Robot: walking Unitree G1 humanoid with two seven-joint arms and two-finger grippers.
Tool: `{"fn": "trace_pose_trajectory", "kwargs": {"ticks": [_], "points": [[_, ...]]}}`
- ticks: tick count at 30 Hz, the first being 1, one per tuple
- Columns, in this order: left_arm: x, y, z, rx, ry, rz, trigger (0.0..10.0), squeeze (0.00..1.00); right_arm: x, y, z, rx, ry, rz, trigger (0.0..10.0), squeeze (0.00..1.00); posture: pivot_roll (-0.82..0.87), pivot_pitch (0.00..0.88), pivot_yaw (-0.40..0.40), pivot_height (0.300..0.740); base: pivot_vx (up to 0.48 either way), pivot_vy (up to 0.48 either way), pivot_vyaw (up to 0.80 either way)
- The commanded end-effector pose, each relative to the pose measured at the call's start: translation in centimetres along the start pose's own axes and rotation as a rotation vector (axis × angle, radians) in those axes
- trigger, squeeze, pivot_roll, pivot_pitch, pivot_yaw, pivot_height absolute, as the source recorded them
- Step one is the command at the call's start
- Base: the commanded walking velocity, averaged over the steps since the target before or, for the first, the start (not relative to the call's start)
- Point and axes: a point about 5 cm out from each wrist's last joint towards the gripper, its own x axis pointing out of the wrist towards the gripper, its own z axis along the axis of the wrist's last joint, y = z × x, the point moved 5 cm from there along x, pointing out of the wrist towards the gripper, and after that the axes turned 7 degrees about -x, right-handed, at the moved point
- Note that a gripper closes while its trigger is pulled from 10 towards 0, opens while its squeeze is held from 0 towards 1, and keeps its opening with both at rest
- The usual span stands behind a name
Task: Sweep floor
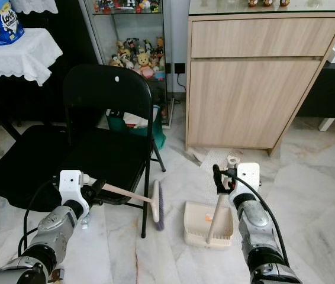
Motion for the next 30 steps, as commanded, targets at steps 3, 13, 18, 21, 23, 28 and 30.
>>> {"fn": "trace_pose_trajectory", "kwargs": {"ticks": [3,13,18,21,23,28,30], "points": [[-0.2,0.7,-0.3,0.003,0.022,0.019,10.0,0.00,0.1,-0.4,0.8,-0.009,-0.035,-0.021,10.0,0.00,-0.04,0.083,0.065,0.740,0.000,0.000,0.00],[-0.2,0.8,-0.3,0.003,0.020,0.020,10.0,0.00,-0.1,-1.9,0.4,-0.046,-0.009,-0.087,10.0,0.00,-0.04,0.084,0.066,0.740,0.000,0.000,0.00],[-0.2,0.8,-0.2,0.005,0.020,0.020,10.0,0.00,0.0,-2.1,0.5,-0.051,-0.006,-0.090,10.0,0.00,-0.04,0.084,0.067,0.740,0.000,0.000,0.00],[-0.2,0.8,-0.2,0.006,0.019,0.021,10.0,0.00,0.1,-2.2,0.6,-0.054,-0.005,-0.091,10.0,0.00,-0.04,0.084,0.067,0.740,0.000,0.000,0.00],[-0.2,0.8,-0.2,0.007,0.020,0.021,10.0,0.00,0.1,-2.2,0.6,-0.061,-0.002,-0.086,10.0,0.00,-0.04,0.084,0.067,0.740,0.000,0.000,0.00],[-0.3,1.0,-0.2,0.010,0.020,0.023,10.0,0.00,0.3,-2.1,0.8,-0.074,-0.005,-0.074,10.0,0.00,-0.03,0.089,0.071,0.740,0.000,0.000,0.00],[-0.4,1.1,-0.2,0.013,0.022,0.025,10.0,0.00,0.3,-2.2,0.8,-0.079,-0.005,-0.076,10.0,0.00,-0.03,0.094,0.072,0.740,0.000,0.000,0.00]]}}
